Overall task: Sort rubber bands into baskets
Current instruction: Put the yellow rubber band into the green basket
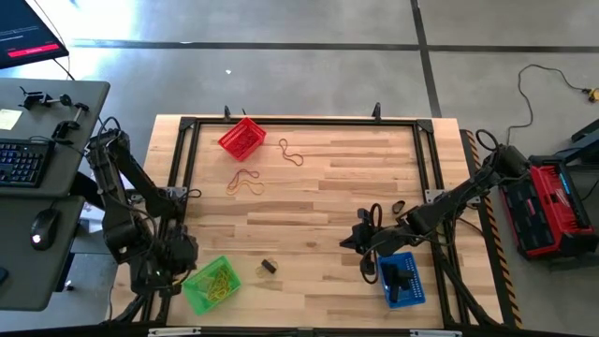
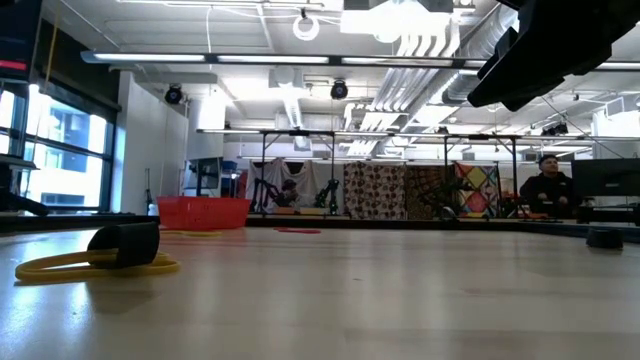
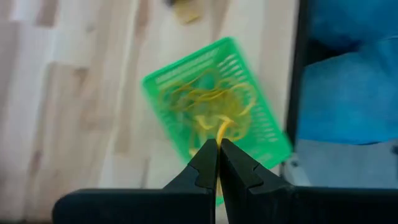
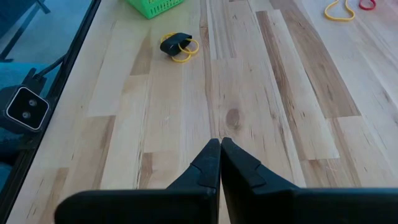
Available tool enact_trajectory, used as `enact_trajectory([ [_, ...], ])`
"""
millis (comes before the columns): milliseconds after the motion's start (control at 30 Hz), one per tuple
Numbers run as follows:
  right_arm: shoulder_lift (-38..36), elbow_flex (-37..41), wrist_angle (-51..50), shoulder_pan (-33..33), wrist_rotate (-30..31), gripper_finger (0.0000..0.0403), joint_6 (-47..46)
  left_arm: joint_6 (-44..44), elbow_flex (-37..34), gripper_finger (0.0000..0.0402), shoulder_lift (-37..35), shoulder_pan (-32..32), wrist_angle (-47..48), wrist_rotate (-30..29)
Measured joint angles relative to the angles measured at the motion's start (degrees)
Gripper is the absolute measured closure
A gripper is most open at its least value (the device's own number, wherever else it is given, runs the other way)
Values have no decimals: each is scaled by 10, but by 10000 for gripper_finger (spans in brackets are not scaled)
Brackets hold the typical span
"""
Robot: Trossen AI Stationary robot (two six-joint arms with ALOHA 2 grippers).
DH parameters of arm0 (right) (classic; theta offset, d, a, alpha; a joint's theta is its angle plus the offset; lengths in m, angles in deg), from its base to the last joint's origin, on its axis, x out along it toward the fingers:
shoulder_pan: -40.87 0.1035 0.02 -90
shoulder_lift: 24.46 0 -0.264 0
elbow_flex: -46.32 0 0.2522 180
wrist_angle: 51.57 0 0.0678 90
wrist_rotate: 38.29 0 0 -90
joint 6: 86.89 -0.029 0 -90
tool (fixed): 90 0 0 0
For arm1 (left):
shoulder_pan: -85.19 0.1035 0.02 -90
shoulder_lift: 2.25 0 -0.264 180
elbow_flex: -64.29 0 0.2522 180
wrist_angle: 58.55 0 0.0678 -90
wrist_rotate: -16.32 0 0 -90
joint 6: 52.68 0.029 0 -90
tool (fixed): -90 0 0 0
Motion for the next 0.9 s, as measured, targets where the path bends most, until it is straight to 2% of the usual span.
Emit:
enact_trajectory([
  [167, 0, 0, 0, 0, 0, 403, 0, 14, -40, 401, 1, 3, -113, -5],
  [300, 0, 0, 0, 0, 0, 403, 1, 7, -71, 401, 21, 3, -169, -2],
  [500, 0, 0, 0, 0, 0, 403, 1, -7, -76, 401, 84, 19, -185, 43],
  [700, 0, 0, 0, 0, 11, 403, 2, 3, -72, 401, 151, 42, -189, 119],
  [900, 0, 0, 0, 0, 12, 403, 5, 26, -72, 401, 187, 59, -188, 133],
])
